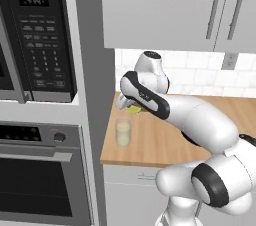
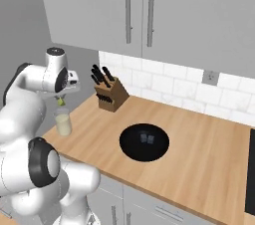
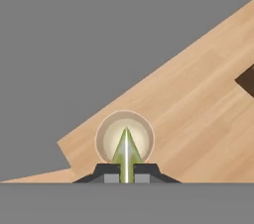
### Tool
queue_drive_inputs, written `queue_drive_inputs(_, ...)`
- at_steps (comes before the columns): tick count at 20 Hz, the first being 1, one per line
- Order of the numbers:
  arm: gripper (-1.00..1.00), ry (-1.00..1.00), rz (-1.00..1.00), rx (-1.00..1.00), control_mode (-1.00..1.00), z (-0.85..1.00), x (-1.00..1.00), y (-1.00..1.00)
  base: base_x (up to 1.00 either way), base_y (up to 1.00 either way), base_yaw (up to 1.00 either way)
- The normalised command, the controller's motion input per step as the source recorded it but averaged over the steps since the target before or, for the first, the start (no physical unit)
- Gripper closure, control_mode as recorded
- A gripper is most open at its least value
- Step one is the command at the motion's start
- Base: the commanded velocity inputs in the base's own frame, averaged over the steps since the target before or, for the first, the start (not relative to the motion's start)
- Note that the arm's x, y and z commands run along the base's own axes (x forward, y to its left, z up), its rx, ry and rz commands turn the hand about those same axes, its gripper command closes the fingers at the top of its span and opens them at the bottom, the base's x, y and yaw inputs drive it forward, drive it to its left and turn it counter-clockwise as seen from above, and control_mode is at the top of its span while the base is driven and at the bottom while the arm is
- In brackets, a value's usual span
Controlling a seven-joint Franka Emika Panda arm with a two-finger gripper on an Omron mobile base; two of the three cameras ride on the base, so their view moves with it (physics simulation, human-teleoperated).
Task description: Grab a lemon wedge from the fridge and one ice cube from the ice bowl, and put them in the glass of lemonade.
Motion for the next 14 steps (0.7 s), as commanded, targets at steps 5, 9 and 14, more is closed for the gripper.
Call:
queue_drive_inputs(5, 1.0, 0.0, 0.0, 0.0, -1.0, 0.0, 0.33, 0.0, 0.0, 0.0, 0.0)
queue_drive_inputs(9, 1.0, 0.0, 0.0, 0.0, -1.0, 0.0, 0.01, 0.03, 0.0, 0.0, 0.0)
queue_drive_inputs(14, 1.0, 0.0, 0.0, 0.0, -1.0, 0.0, 0.0, 0.32, 0.0, 0.0, 0.0)
